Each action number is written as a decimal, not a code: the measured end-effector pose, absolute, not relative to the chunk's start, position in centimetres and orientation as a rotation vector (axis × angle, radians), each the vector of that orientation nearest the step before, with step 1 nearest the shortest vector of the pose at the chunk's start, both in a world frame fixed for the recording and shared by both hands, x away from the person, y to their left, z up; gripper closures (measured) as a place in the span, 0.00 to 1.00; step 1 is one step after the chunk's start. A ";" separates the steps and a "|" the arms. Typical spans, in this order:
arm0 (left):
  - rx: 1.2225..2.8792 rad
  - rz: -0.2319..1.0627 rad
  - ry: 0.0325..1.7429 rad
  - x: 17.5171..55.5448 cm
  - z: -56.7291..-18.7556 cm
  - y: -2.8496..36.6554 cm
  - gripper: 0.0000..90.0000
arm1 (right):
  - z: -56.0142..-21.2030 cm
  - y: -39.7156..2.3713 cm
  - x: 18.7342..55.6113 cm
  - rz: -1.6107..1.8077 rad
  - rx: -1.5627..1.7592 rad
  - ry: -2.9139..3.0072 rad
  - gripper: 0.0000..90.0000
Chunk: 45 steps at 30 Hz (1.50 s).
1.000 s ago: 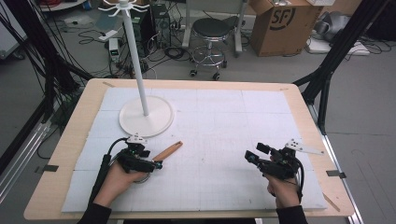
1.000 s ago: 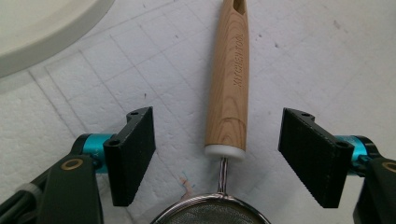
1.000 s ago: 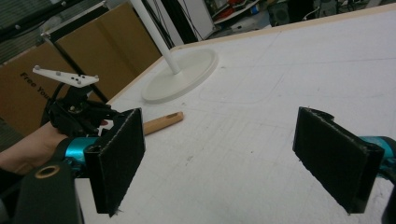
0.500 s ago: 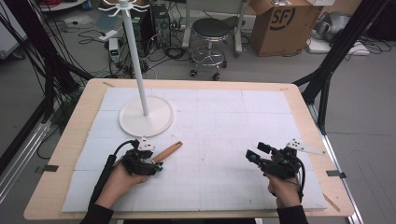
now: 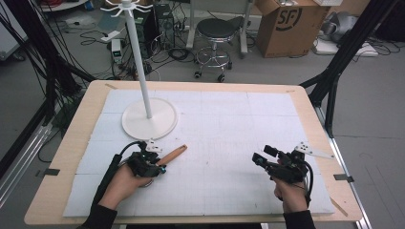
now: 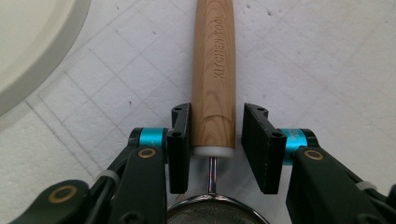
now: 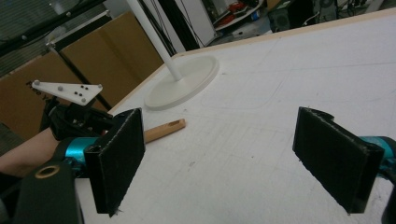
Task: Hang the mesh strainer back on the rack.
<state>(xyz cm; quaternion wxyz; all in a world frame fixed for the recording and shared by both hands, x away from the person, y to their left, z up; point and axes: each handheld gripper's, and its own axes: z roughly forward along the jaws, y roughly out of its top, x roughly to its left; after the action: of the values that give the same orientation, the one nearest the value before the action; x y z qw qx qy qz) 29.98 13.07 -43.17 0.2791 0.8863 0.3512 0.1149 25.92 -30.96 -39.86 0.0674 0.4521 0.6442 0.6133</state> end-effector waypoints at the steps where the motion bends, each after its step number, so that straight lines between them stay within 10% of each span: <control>1: 2.386 0.305 0.936 30.0 -43.1 13.0 0.75 | -39.8 -31.0 25.9 1.851 1.367 1.939 0.18; 28: 2.608 0.148 0.942 32.6 -42.0 11.2 0.78 | -39.8 -31.3 25.9 1.876 1.365 1.905 0.18; 45: 2.174 0.082 0.949 31.9 -39.9 15.6 0.77 | -39.8 -30.9 25.9 1.859 1.359 1.916 0.18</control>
<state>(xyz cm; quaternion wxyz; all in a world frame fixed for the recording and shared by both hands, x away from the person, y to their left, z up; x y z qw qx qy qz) 31.93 15.60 -39.93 0.3747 0.8491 0.3709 0.0320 25.92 -30.92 -39.82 0.0731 0.4524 0.6378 0.6190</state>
